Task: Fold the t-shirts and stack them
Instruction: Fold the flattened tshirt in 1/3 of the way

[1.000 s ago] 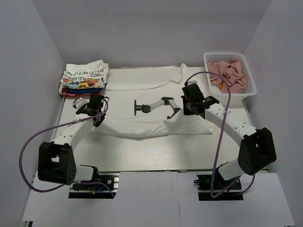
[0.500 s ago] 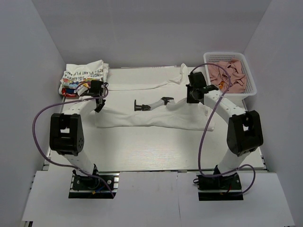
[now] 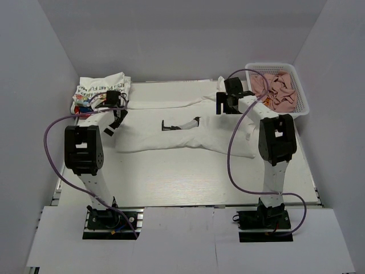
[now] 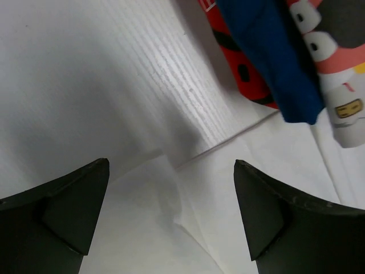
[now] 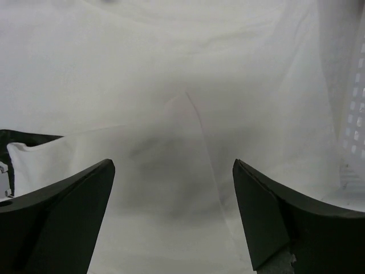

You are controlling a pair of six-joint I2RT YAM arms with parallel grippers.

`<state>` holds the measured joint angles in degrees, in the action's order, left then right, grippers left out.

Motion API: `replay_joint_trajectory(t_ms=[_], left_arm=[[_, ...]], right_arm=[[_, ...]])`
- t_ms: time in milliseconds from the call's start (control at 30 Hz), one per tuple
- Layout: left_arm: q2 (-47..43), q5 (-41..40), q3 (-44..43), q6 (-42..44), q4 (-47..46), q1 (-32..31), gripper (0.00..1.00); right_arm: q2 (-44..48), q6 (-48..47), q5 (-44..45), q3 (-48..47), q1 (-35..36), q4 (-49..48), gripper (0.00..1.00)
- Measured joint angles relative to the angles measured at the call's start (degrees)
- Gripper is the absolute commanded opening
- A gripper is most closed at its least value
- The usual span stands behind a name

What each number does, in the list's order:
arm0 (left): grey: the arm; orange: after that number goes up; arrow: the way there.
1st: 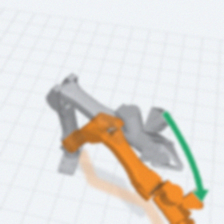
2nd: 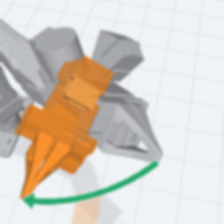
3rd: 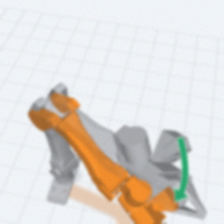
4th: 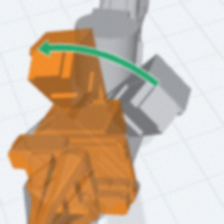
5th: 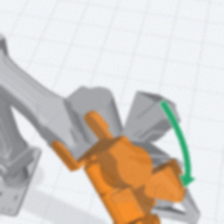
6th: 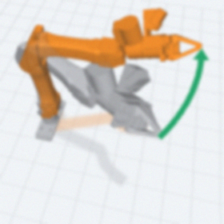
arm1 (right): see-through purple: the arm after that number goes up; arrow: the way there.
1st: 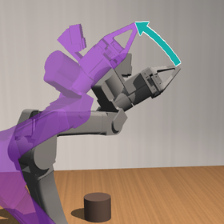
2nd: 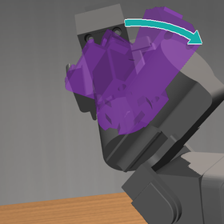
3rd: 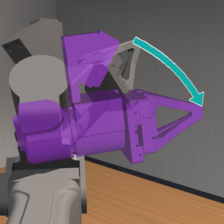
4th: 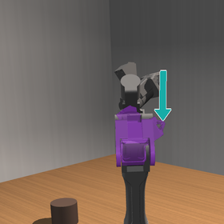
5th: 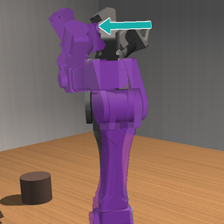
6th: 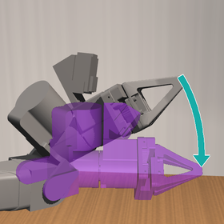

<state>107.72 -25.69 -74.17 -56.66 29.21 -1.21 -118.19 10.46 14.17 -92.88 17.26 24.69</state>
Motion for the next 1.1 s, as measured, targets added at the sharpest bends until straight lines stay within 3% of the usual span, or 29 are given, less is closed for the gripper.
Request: replay_joint_trajectory(t_ms=[133,267,400,533,800,1100], left_arm=[[-0.55,0.79,-1.77,1.73,1.03,0.04,1.0],[-3.65,4.15,0.66,4.11,0.7,-0.39,1.0],[-7.21,12.46,6.67,6.91,-3.8,-0.96,1.0],[-6.51,19.39,9.84,8.46,-6.78,-1.84,1.0],[-5.18,22.49,11.5,10.32,-8.7,-2.38,1.0],[-5.05,15.06,11.19,11.45,-5.84,-2.78,1.0]], right_arm=[[1.64,-0.52,-0.79,1.66,0.09,-0.31,0.9],[12.04,1.46,-2.71,14.32,0.42,-2.4,0.9],[23.52,4.92,-6.78,27.87,0.48,-5.49,0.9],[27.04,7.69,-10.23,35.36,0.37,-8.02,0.9],[22.67,10.32,-11.3,37.51,-1.42,-8.2,0.9],[30.34,8.57,-11.13,37.55,-1.84,-8.9,0.9]])
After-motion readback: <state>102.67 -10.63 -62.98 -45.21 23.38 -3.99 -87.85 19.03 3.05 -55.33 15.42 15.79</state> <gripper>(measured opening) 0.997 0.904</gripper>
